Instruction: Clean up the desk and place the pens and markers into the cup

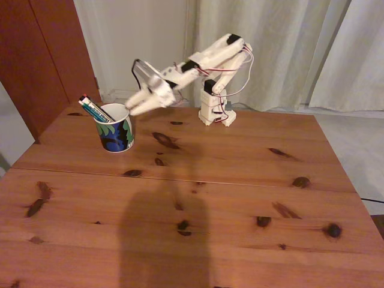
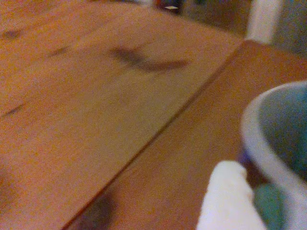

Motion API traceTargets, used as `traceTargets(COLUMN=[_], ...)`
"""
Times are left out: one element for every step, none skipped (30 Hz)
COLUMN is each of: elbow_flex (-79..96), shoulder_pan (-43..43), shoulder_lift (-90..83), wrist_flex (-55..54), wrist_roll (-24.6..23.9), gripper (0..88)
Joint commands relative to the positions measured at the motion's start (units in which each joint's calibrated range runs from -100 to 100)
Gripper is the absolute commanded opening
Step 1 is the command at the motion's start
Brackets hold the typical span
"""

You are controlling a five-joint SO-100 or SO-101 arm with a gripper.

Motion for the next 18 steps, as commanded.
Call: traceTargets(elbow_flex=[7.8, 10.5, 13.0, 15.5, 17.5, 19.2, 20.5, 21.0, 21.0, 21.0, 21.0, 21.0, 21.0, 21.0, 21.0, 21.0, 21.0, 21.0], shoulder_pan=[-5.4, -6.8, -8.2, -9.6, -11.1, -12.7, -14.3, -16.0, -17.5, -18.8, -20.0, -21.4, -23.2, -25.1, -27.0, -28.9, -30.7, -32.5], shoulder_lift=[-12.3, -14.9, -17.7, -20.1, -22.0, -23.9, -25.6, -26.6, -26.8, -26.8, -26.8, -26.8, -26.9, -27.3, -27.5, -27.5, -27.5, -27.6], wrist_flex=[-1.0, -1.0, -1.1, -1.1, -1.2, -1.2, -1.2, -0.6, 0.9, 2.7, 4.3, 5.7, 7.4, 9.1, 10.8, 12.6, 14.4, 15.9], wrist_roll=[0.5, 0.5, 0.5, 0.5, 0.6, 0.8, 1.3, 2.0, 2.2, 2.6, 2.6, 2.6, 2.6, 2.6, 2.6, 2.6, 2.6, 2.6], gripper=[16.6, 16.6, 16.6, 16.6, 16.6, 16.6, 16.6, 16.7, 16.7, 16.7, 16.7, 16.7, 16.7, 16.7, 16.7, 16.7, 16.7, 16.7])
